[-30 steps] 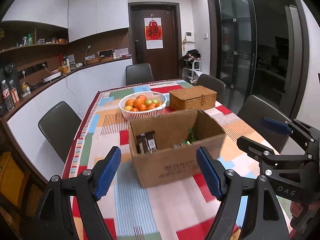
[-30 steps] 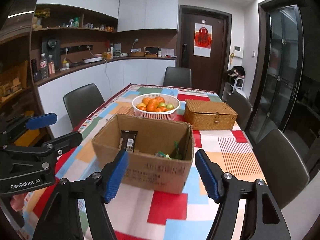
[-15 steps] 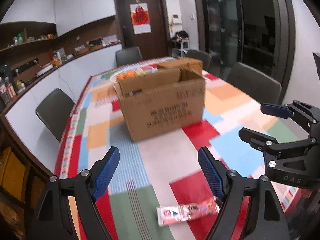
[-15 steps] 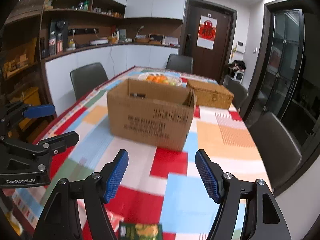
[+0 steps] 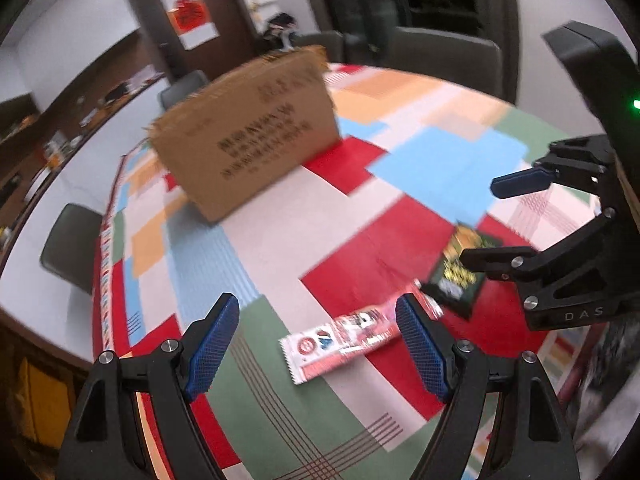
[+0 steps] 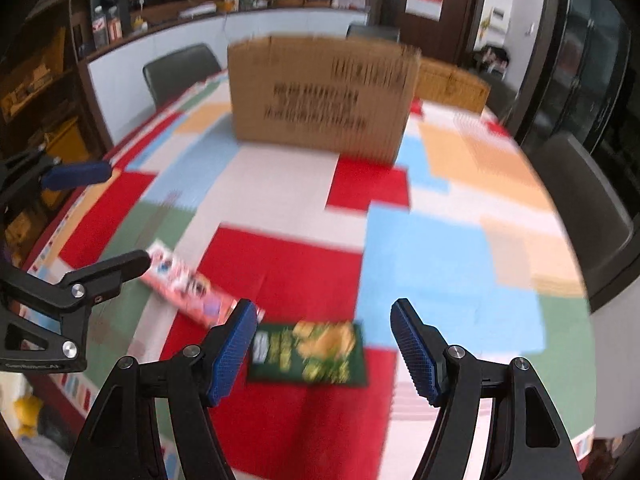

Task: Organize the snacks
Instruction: 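Move both open grippers back down to the remaining snacks on the table, then grasp the pink Lotso packet with the left gripper while the right grasps the green biscuit packet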

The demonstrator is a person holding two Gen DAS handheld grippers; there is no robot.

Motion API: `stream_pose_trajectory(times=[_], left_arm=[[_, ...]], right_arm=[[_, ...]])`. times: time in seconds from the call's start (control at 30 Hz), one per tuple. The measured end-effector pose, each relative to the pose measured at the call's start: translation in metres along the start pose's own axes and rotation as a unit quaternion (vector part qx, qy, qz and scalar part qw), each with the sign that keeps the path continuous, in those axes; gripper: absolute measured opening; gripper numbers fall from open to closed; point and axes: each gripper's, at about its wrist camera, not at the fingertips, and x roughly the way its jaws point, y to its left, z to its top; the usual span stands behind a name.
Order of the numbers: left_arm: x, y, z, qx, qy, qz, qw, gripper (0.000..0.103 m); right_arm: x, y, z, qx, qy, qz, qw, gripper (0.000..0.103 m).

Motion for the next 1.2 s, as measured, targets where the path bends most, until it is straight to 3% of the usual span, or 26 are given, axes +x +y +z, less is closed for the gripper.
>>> stream_pose_trajectory(times=[0.07, 0.37, 0.5, 0.77, 0.97, 1.2], left_arm=[[0.008, -0.003, -0.002, 0.018, 0.013, -0.013, 0.9997, 0.081], [0.05, -0.016, -0.006, 0.095, 0.079, -0.058, 0.9907, 0.081], [0.062, -0.019, -0.005, 0.118, 0.084, -0.071, 0.9869, 0.081], [0.084, -0.016, -0.001, 0.089, 0.11, -0.112, 0.9836, 0.081], [0.087, -0.016, 0.001, 0.069, 0.107, -0.121, 0.9845, 0.081], [0.099, -0.004, 0.008, 0.023, 0.13, -0.138, 0.9815, 0.082]], right_arm=[[0.01, 0.002, -0.009, 0.002, 0.03, 0.012, 0.999, 0.07], [0.03, 0.008, -0.018, -0.004, 0.088, 0.007, 0.996, 0.07], [0.035, 0.01, -0.021, -0.003, 0.104, 0.014, 0.995, 0.07], [0.039, 0.004, -0.023, 0.0, 0.134, 0.014, 0.991, 0.07], [0.044, 0.008, -0.031, -0.05, 0.16, -0.007, 0.986, 0.07], [0.055, 0.011, -0.007, -0.119, 0.145, 0.009, 0.982, 0.07]])
